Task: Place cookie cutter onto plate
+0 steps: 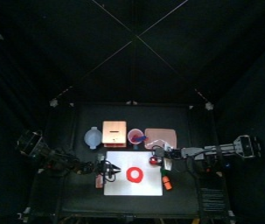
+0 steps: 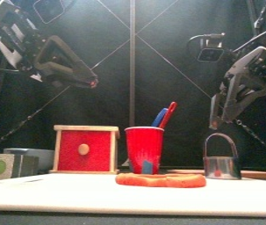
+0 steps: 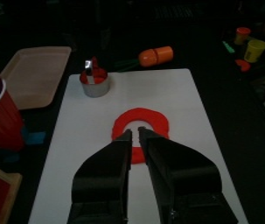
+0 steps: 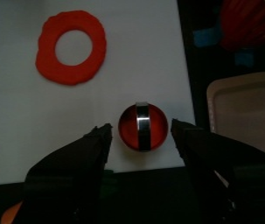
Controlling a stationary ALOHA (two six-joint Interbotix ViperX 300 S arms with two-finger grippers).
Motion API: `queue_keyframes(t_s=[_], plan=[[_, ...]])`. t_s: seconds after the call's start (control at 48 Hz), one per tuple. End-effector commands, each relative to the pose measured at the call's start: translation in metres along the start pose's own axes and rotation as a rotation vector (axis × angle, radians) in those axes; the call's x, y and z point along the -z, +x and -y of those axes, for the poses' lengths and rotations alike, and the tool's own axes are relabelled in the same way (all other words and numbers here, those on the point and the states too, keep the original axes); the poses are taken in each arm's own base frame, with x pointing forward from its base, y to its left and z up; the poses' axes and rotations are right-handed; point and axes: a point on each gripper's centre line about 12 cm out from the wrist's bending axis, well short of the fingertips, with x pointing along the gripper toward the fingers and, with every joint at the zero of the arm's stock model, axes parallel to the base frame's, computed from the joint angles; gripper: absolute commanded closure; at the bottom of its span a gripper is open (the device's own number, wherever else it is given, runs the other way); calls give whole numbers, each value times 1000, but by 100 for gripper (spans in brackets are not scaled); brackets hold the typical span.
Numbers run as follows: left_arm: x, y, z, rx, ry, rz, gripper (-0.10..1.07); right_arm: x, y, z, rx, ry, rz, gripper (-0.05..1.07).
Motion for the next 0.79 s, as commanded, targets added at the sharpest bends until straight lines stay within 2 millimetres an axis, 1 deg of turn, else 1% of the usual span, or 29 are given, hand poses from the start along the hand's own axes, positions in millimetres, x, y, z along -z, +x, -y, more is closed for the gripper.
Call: queue_keyframes(t_s=[0.0,0.229,0.438,0.646,0.771], plan=[[-10,3,1,-2,-9,29,39,-11,-1,3,7,4,22,13],[-8,3,1,-1,-7,23,39,-10,6,7,21,12,-14,13],[-5,5,1,-3,-6,13,39,-11,13,7,22,14,-42,14],[-1,8,2,-5,1,-1,39,-5,22,9,32,-8,-85,14],[1,9,2,-6,4,-8,39,-7,25,9,32,-5,-91,16]])
